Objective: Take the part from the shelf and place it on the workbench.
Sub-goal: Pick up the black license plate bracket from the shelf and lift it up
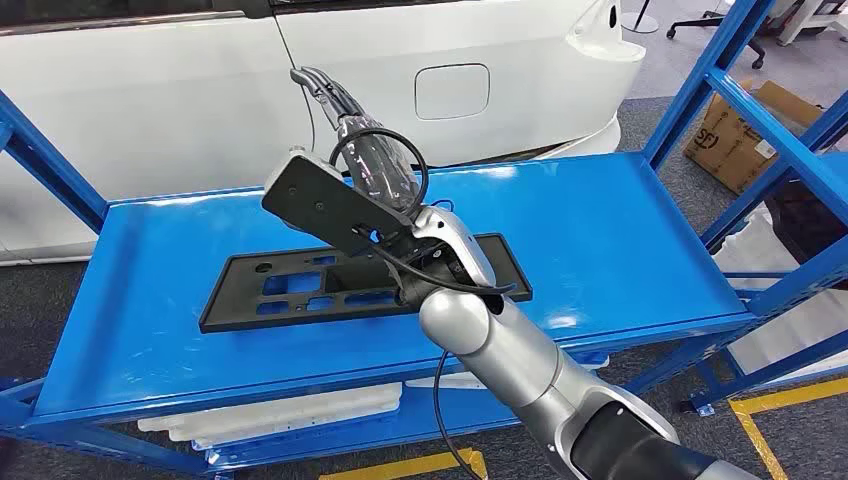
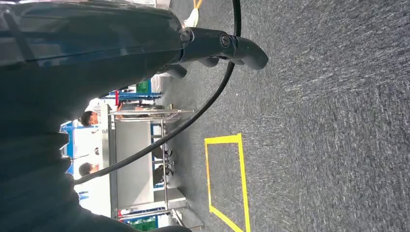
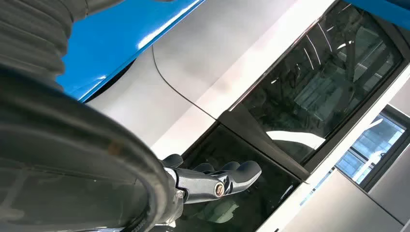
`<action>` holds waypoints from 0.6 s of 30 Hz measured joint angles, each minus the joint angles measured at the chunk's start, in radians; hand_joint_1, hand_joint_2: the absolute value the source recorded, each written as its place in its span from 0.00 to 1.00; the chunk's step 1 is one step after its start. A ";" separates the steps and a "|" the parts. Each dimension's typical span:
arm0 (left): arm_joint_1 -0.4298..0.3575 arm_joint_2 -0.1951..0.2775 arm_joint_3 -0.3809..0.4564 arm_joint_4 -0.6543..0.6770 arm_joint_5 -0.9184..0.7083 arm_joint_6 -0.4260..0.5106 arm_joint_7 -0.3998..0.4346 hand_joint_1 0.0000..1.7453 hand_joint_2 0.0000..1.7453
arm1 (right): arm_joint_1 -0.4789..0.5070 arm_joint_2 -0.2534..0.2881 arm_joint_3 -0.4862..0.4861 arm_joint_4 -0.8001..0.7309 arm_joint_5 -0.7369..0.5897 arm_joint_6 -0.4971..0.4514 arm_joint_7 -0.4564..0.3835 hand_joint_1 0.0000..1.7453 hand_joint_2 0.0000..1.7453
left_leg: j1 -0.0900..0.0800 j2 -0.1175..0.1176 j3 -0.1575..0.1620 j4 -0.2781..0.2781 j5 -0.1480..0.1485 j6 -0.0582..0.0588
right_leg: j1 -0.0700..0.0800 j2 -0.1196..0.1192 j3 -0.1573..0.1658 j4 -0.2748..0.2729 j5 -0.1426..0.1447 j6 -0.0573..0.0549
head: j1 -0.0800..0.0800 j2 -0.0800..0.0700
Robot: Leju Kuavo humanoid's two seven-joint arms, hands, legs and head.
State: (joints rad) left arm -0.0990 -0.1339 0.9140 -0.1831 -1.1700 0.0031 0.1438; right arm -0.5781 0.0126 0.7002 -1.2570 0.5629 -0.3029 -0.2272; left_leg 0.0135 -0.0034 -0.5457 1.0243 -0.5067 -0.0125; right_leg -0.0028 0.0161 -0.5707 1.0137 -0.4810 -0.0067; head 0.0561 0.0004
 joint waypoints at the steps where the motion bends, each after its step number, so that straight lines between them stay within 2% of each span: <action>1: 0.000 0.000 0.000 0.000 0.000 0.000 0.000 0.00 1.00 | 0.000 0.000 0.000 0.000 0.003 0.000 0.001 0.00 1.00 | 0.000 0.000 0.000 0.000 0.000 0.000 | 0.000 0.000 0.000 0.000 0.000 0.000 | 0.000 0.000; 4: 0.000 0.000 0.000 0.000 0.000 0.000 0.000 0.00 1.00 | -0.001 0.000 0.004 0.000 0.046 -0.009 0.018 0.00 1.00 | 0.000 0.000 0.000 0.000 0.000 0.000 | 0.000 0.000 0.000 0.000 0.000 0.000 | 0.000 0.000; 11: 0.000 0.000 0.000 0.000 -0.004 -0.002 0.005 0.00 1.00 | -0.036 -0.021 0.040 0.011 0.243 -0.030 0.094 0.00 1.00 | 0.000 0.000 0.000 0.000 0.000 0.000 | 0.000 0.000 0.000 0.000 0.000 0.000 | 0.000 0.000; 18: 0.001 0.000 0.001 0.000 -0.005 -0.004 0.005 0.00 1.00 | -0.082 -0.063 0.074 0.048 0.324 -0.013 0.124 0.00 1.00 | 0.000 0.000 0.000 0.000 0.000 0.000 | 0.000 0.000 0.000 0.000 0.000 0.000 | 0.000 0.000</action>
State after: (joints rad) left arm -0.0978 -0.1342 0.9151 -0.1831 -1.1746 -0.0011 0.1485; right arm -0.6601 -0.0500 0.7740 -1.2091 0.8869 -0.3160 -0.1031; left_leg 0.0134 -0.0036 -0.5459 1.0244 -0.5066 -0.0125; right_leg -0.0029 0.0160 -0.5708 1.0137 -0.4810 -0.0066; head 0.0559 0.0004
